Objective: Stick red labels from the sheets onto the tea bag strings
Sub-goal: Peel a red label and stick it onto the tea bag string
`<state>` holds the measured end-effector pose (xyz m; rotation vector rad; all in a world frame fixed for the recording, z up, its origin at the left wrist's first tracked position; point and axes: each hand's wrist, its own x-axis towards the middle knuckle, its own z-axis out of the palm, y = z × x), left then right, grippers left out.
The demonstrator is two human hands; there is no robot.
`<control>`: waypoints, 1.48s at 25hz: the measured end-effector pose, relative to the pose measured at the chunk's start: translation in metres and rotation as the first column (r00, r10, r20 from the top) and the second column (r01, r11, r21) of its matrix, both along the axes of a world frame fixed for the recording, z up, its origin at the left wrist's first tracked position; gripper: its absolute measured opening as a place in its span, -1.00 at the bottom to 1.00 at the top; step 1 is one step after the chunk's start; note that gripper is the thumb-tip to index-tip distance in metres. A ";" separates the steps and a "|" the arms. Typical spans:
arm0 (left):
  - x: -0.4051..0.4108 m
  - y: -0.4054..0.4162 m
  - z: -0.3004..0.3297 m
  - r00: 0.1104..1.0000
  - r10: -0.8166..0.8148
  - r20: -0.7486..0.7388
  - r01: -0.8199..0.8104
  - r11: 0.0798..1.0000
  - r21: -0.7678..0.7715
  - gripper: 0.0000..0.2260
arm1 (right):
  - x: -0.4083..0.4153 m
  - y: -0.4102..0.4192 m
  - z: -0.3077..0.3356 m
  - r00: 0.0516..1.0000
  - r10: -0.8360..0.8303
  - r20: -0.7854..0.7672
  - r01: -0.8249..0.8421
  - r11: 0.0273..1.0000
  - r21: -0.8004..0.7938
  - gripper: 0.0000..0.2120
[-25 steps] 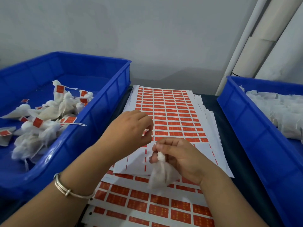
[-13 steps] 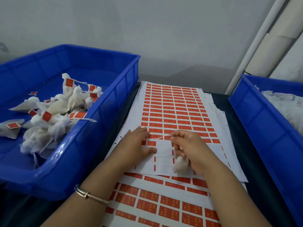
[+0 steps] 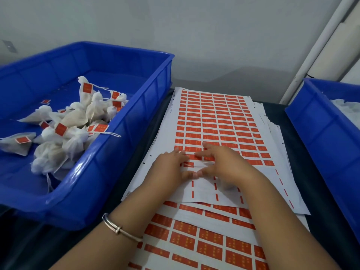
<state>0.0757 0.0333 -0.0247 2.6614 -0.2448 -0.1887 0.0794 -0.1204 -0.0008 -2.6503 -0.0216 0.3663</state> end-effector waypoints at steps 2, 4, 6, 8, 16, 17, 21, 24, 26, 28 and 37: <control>0.001 -0.001 -0.001 1.000 0.003 0.014 -0.004 1.000 0.022 -0.45 | 0.001 0.001 0.000 1.000 -0.002 0.004 0.002 1.000 -0.005 -0.47; 0.003 0.000 -0.001 1.000 -0.022 0.018 0.020 0.996 0.089 -0.45 | 0.000 0.001 0.000 1.000 0.017 0.023 -0.017 1.000 -0.013 -0.55; 0.004 0.000 -0.001 0.998 -0.056 0.019 0.053 0.985 0.163 -0.44 | -0.002 0.001 -0.001 0.998 0.033 0.046 -0.033 0.999 -0.010 -0.62; 0.006 -0.002 0.000 0.995 -0.099 0.024 0.090 0.965 0.246 -0.45 | -0.002 0.000 -0.002 0.997 0.042 0.061 -0.042 0.999 -0.013 -0.66; 0.007 -0.004 0.002 0.957 -0.274 0.091 0.211 0.878 0.429 -0.56 | 0.003 0.000 -0.005 0.992 0.099 0.074 -0.094 0.994 -0.057 -0.70; 0.006 -0.002 0.003 0.970 -0.223 0.098 0.178 0.923 0.341 -0.61 | 0.003 -0.001 -0.006 0.993 0.090 0.081 -0.089 0.996 -0.021 -0.72; -0.001 0.009 0.006 0.987 -0.131 0.089 0.119 0.985 0.125 -0.57 | 0.003 -0.006 -0.009 0.994 0.065 0.090 -0.074 0.991 0.111 -0.78; -0.001 0.006 0.009 0.986 -0.144 0.082 0.129 0.976 0.174 -0.59 | 0.003 -0.008 -0.009 0.997 0.044 0.058 -0.051 0.991 0.122 -0.72; 0.000 0.004 0.010 0.985 -0.159 0.071 0.141 0.968 0.209 -0.61 | 0.001 -0.010 -0.008 0.997 0.057 0.042 -0.061 0.994 0.091 -0.63; 0.000 0.003 0.010 0.983 -0.172 0.060 0.153 0.958 0.244 -0.61 | -0.001 -0.009 -0.008 0.998 0.060 0.033 -0.062 0.994 0.090 -0.62; 0.001 0.005 -0.001 0.959 -0.212 0.187 0.157 0.949 0.273 -0.66 | -0.001 -0.009 -0.008 0.998 0.055 0.025 -0.057 0.994 0.090 -0.63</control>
